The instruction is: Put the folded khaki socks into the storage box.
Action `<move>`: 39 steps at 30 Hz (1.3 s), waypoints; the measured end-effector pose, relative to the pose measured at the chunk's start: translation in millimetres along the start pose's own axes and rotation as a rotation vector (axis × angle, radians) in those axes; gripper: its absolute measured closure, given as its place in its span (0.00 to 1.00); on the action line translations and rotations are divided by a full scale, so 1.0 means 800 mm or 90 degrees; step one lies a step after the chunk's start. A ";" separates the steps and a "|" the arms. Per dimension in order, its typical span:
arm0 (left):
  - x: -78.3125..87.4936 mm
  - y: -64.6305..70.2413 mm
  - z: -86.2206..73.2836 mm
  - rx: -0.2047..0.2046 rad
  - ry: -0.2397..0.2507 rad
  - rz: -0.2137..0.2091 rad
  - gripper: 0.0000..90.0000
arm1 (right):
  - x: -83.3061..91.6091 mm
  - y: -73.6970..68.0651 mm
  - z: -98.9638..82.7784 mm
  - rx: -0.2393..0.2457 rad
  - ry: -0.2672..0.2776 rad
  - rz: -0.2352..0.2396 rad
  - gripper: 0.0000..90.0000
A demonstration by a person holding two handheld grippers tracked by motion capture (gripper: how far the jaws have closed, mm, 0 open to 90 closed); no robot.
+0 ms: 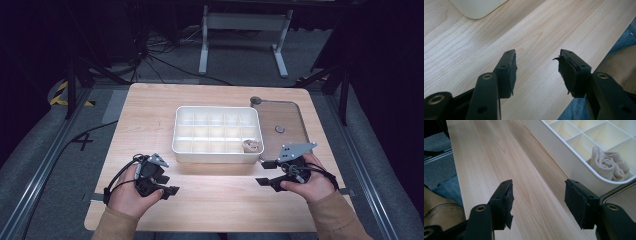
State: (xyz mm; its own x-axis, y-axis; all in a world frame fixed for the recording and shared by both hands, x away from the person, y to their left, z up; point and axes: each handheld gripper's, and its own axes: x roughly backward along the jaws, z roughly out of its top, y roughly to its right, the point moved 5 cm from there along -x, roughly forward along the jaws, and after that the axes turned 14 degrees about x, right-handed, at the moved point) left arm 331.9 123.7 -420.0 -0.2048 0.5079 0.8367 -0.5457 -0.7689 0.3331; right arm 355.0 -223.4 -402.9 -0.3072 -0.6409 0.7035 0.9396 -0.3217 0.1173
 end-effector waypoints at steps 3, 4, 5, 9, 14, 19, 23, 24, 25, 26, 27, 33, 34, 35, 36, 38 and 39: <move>-0.001 0.000 0.000 -0.003 0.001 0.003 0.54 | -0.005 -0.005 -0.005 -0.002 0.001 0.005 0.44; -0.002 0.000 0.000 -0.004 0.002 0.003 0.54 | -0.006 -0.006 -0.007 0.000 -0.001 0.003 0.44; -0.002 0.000 0.000 -0.004 0.003 0.003 0.53 | -0.008 -0.007 -0.011 -0.001 -0.003 0.002 0.44; -0.003 -0.001 -0.001 -0.004 0.003 0.001 0.51 | -0.016 -0.010 -0.022 -0.001 -0.001 0.000 0.44; -0.006 -0.001 0.000 0.002 0.007 0.005 0.49 | -0.025 -0.015 -0.035 -0.006 -0.004 0.005 0.44; -0.010 0.000 0.002 -0.004 0.011 0.000 0.46 | -0.037 -0.023 -0.045 0.000 -0.009 0.016 0.43; -0.013 -0.001 0.001 -0.008 0.005 0.003 0.44 | -0.045 -0.029 -0.053 0.007 -0.022 0.020 0.43; -0.014 -0.001 0.001 -0.008 0.002 0.004 0.44 | -0.047 -0.031 -0.056 0.007 -0.029 0.019 0.43; -0.015 -0.001 0.000 -0.010 -0.001 0.005 0.44 | -0.049 -0.032 -0.058 0.008 -0.034 0.018 0.43; -0.016 -0.001 0.000 -0.010 -0.004 0.006 0.43 | -0.052 -0.034 -0.060 0.007 -0.038 0.018 0.43; -0.017 -0.001 -0.001 -0.011 -0.007 0.007 0.43 | -0.054 -0.036 -0.063 0.004 -0.041 0.018 0.43; -0.022 -0.003 -0.001 -0.008 -0.014 0.005 0.43 | -0.069 -0.047 -0.075 -0.012 -0.048 0.025 0.43; -0.023 -0.004 -0.001 -0.007 -0.014 0.007 0.43 | -0.071 -0.048 -0.077 -0.007 -0.050 0.021 0.43; -0.024 -0.004 -0.002 -0.004 -0.015 0.006 0.43 | -0.071 -0.048 -0.078 -0.007 -0.049 0.019 0.43; -0.024 -0.004 -0.002 -0.002 -0.017 0.007 0.43 | -0.071 -0.048 -0.079 -0.010 -0.047 0.017 0.43; -0.025 -0.006 0.000 -0.006 -0.006 0.011 0.43 | -0.071 -0.047 -0.080 -0.011 -0.042 0.012 0.43; -0.026 -0.007 0.001 -0.007 0.002 0.013 0.43 | -0.071 -0.046 -0.081 -0.013 -0.043 0.010 0.43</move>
State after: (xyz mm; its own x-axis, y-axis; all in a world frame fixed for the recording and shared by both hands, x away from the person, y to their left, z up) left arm 339.8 117.1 -438.8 -0.2185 0.4939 0.8416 -0.5509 -0.7743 0.3113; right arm 327.8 -220.3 -492.7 -0.2802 -0.5979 0.7510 0.9410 -0.3256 0.0919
